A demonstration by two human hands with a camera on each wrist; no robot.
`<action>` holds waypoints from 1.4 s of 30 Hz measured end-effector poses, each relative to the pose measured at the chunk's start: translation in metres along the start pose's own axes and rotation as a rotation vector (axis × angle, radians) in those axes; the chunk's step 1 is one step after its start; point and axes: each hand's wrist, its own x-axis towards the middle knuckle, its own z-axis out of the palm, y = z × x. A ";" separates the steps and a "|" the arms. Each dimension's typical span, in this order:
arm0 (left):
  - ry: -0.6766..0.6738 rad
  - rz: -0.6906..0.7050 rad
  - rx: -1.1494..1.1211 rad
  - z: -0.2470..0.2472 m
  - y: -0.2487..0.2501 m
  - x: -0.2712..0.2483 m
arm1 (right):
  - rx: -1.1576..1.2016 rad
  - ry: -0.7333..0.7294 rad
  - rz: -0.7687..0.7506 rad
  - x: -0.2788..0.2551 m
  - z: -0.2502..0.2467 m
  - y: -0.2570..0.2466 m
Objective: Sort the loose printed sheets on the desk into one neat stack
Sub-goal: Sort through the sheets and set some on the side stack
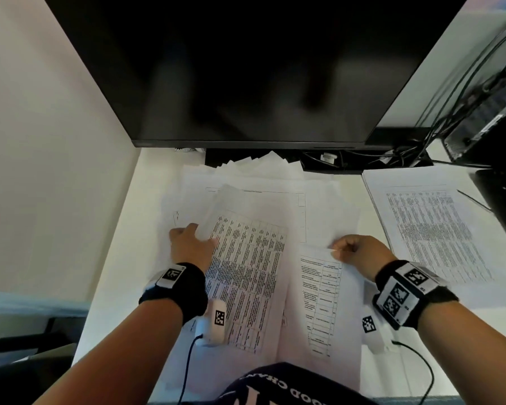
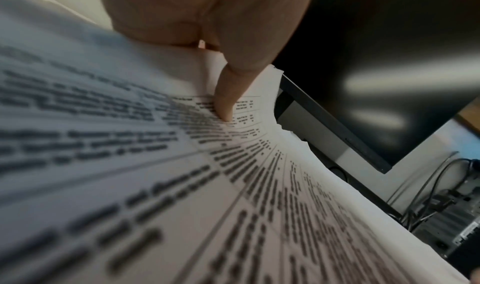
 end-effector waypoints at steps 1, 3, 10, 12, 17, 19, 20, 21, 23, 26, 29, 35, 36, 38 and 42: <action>-0.004 0.005 -0.019 0.002 0.002 -0.003 | 0.018 -0.002 0.006 0.001 0.000 0.002; 0.012 0.059 -0.083 0.004 0.002 -0.009 | 0.056 -0.051 0.033 0.001 -0.002 0.004; 0.015 0.141 -0.313 -0.024 0.000 -0.017 | 0.221 -0.065 0.148 -0.010 -0.014 0.028; -0.014 0.206 -0.273 -0.038 0.006 -0.022 | 0.158 0.058 0.092 -0.013 -0.018 0.027; -0.081 0.389 -0.229 -0.072 0.030 -0.039 | 0.080 0.192 -0.043 -0.011 -0.028 0.004; -0.070 0.452 -0.237 -0.085 0.039 -0.043 | 0.095 0.219 -0.057 -0.007 -0.037 -0.004; -0.043 0.480 -0.247 -0.091 0.043 -0.044 | 0.117 0.227 -0.061 -0.006 -0.043 -0.007; -0.005 0.498 -0.264 -0.098 0.047 -0.045 | 0.143 0.227 -0.063 -0.005 -0.048 -0.009; 0.090 0.504 -0.300 -0.110 0.049 -0.043 | 0.118 0.232 -0.068 -0.006 -0.057 -0.009; 0.130 0.507 -0.424 -0.125 0.047 -0.047 | 0.012 0.198 -0.036 -0.010 -0.065 -0.006; 0.007 0.517 -0.329 -0.131 0.042 -0.053 | -0.147 0.157 -0.003 -0.013 -0.066 -0.005; -0.226 0.688 0.091 -0.114 0.061 -0.068 | -0.088 0.142 -0.124 -0.024 -0.059 -0.024; -0.225 0.748 0.163 -0.106 0.067 -0.073 | -0.063 0.116 -0.163 -0.028 -0.057 -0.029; -0.226 0.831 0.237 -0.090 0.075 -0.080 | 0.020 0.069 -0.264 -0.038 -0.052 -0.043; -0.295 0.871 0.355 -0.060 0.074 -0.085 | 0.057 0.008 -0.412 -0.053 -0.043 -0.063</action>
